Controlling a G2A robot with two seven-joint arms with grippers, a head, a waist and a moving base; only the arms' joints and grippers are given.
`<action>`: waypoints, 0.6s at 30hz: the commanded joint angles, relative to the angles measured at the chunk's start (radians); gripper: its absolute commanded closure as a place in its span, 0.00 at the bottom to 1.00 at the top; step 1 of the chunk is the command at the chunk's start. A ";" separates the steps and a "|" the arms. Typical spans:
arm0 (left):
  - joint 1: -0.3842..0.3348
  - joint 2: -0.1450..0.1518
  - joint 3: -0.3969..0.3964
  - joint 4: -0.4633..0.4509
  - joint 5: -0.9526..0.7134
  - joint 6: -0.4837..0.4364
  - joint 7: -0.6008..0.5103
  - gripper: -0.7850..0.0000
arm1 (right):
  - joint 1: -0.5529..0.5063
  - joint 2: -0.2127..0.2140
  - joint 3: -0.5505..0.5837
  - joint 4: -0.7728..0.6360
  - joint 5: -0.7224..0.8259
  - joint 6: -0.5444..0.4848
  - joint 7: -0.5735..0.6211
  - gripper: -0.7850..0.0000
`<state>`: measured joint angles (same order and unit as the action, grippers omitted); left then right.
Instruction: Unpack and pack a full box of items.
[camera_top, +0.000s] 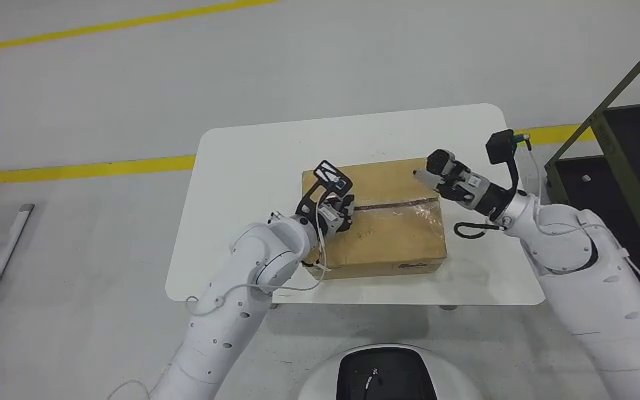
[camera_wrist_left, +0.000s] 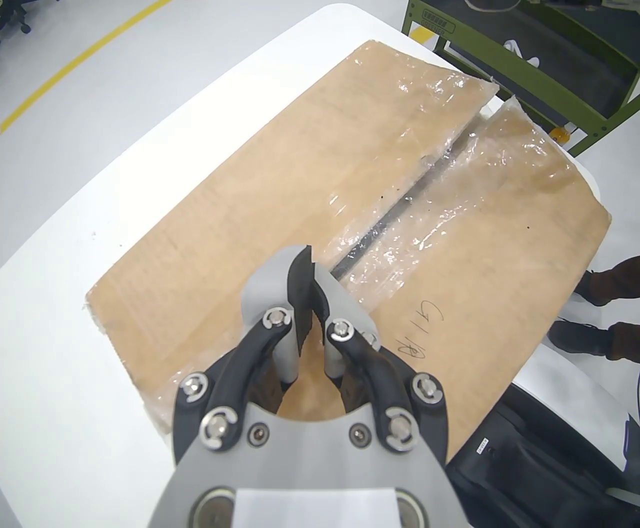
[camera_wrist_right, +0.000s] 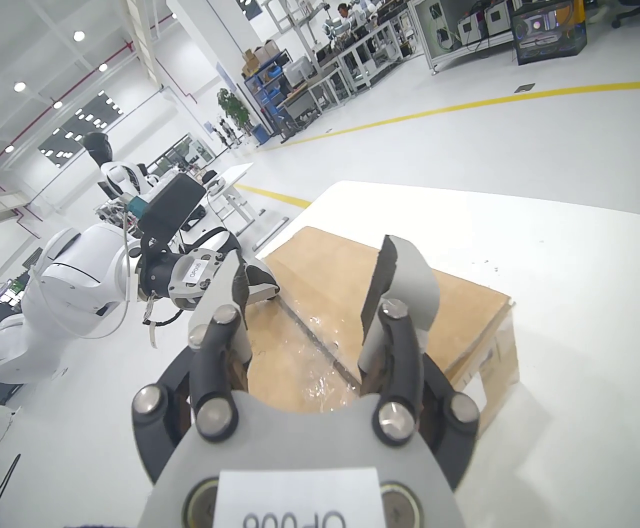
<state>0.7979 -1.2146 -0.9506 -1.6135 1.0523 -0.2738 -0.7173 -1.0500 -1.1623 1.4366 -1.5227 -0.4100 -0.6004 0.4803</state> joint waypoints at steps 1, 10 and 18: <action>-0.002 -0.002 0.003 0.001 0.000 -0.003 -0.001 1.00 | -0.004 0.003 0.016 -0.003 -0.001 0.010 -0.004 0.08; -0.008 -0.008 -0.002 -0.021 -0.018 -0.007 0.011 0.14 | -0.030 0.014 0.058 -0.046 0.001 0.055 -0.010 0.56; 0.060 0.010 -0.107 -0.117 -0.024 0.018 0.013 0.00 | -0.037 0.009 0.027 -0.078 -0.053 0.141 -0.097 1.00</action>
<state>0.8447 -1.2078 -1.0392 -1.7129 1.0219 -0.2612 -0.7052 -1.0888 -1.1522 1.4708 -1.5990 -0.4566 -0.4688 0.3909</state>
